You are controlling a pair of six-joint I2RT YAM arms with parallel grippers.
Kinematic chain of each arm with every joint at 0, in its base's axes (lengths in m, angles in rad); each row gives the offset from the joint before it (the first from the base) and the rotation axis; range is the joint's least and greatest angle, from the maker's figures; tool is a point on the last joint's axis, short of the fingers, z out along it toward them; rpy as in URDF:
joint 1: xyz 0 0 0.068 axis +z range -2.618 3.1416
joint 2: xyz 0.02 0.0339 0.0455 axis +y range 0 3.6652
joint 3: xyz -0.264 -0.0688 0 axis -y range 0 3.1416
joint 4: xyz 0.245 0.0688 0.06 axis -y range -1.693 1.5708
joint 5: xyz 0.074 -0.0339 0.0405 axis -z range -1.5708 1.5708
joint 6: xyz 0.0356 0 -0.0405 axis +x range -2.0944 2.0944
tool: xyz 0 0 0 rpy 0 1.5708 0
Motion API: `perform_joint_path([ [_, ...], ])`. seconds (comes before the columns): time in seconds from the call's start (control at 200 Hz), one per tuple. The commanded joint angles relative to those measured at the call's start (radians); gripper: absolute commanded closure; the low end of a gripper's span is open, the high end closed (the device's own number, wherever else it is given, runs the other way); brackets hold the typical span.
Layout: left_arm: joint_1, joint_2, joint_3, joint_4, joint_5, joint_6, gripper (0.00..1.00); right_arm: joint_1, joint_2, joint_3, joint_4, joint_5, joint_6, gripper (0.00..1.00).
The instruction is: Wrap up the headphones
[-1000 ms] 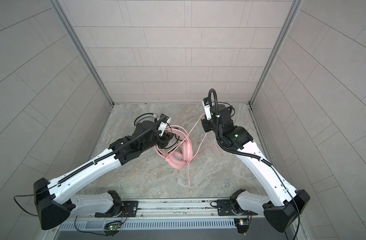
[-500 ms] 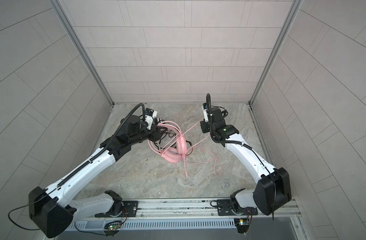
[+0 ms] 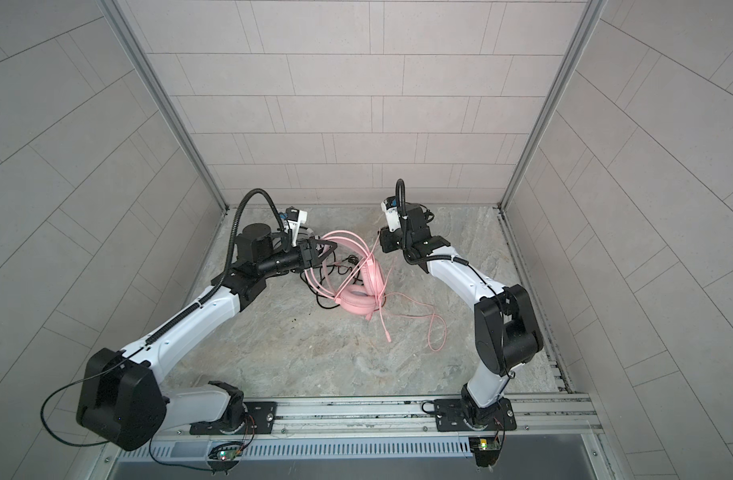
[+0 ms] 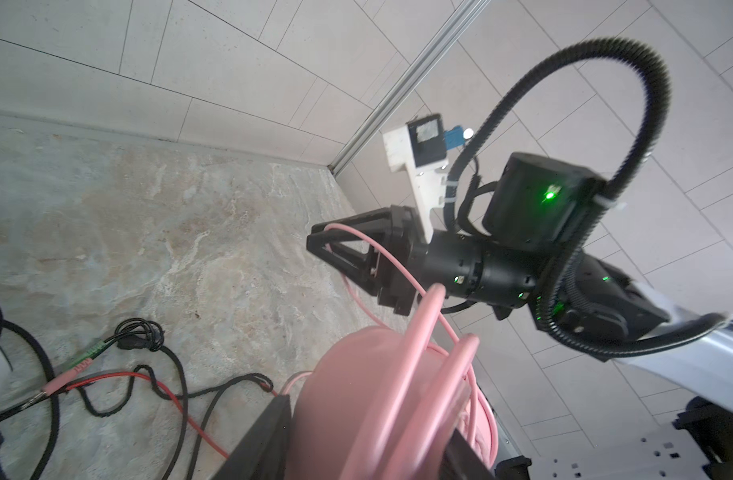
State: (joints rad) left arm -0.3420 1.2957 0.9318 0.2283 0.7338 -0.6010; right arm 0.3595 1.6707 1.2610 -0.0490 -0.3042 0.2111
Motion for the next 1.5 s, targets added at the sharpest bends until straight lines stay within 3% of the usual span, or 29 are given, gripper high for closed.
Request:
perform_joint_path([
  [0.0, 0.024, -0.013, 0.002, 0.179, 0.089, -0.094, 1.00, -0.004, 0.005, -0.056, 0.124, -0.085, 0.064, 0.73],
  [0.15, 0.043, -0.004, -0.016, 0.277, 0.109, -0.172, 1.00, -0.004, 0.056, -0.089, 0.182, -0.132, 0.104, 0.65],
  [0.51, 0.084, -0.013, -0.031, 0.329, 0.100, -0.213, 1.00, -0.002, 0.109, -0.176, 0.300, -0.218, 0.210, 0.62],
  [0.771, 0.134, 0.031, -0.045, 0.529, 0.117, -0.376, 1.00, -0.004, 0.091, -0.267, 0.292, -0.196, 0.199, 0.61],
  [0.901, 0.164, -0.013, -0.013, 0.453, 0.088, -0.344, 1.00, -0.032, 0.074, -0.317, 0.296, -0.119, 0.218, 0.61],
  [0.966, 0.180, -0.024, 0.002, 0.434, 0.072, -0.355, 1.00, -0.054, 0.076, -0.344, 0.346, -0.140, 0.258, 0.54],
  [1.201, 0.184, 0.000, 0.032, 0.513, -0.008, -0.533, 1.00, -0.020, 0.105, -0.311, 0.346, -0.207, 0.274, 0.53],
  [1.496, 0.179, -0.067, 0.140, 0.217, -0.114, -0.451, 1.00, -0.016, -0.004, -0.441, 0.406, -0.172, 0.264, 0.41],
])
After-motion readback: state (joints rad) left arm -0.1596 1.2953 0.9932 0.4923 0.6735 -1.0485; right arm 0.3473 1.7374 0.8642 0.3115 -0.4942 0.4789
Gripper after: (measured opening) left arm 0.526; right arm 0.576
